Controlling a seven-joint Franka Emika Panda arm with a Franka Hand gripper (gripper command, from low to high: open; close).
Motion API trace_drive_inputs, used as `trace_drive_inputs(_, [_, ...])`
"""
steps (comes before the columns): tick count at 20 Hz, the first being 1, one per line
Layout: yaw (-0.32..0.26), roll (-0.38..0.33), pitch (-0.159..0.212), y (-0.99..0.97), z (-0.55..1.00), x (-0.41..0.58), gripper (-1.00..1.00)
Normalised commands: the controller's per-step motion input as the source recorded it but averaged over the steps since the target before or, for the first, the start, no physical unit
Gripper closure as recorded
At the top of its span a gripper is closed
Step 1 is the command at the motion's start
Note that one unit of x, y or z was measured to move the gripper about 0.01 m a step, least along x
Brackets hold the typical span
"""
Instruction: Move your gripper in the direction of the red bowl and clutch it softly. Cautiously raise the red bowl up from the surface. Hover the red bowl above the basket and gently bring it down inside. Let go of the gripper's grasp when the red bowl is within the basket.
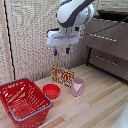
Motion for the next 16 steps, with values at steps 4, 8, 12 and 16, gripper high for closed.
trace_drive_inputs(4, [0.0, -0.038, 0.053, 0.24, -0.53, -0.066, -1.0])
trace_drive_inputs(8, [0.0, -0.044, 0.048, 0.27, -0.53, -0.056, -1.0])
trace_drive_inputs(12, [0.0, -0.044, 0.038, 0.25, -0.51, -0.08, -1.0])
trace_drive_inputs(16, [0.0, -0.032, 0.031, 0.17, -0.53, -0.086, -1.0])
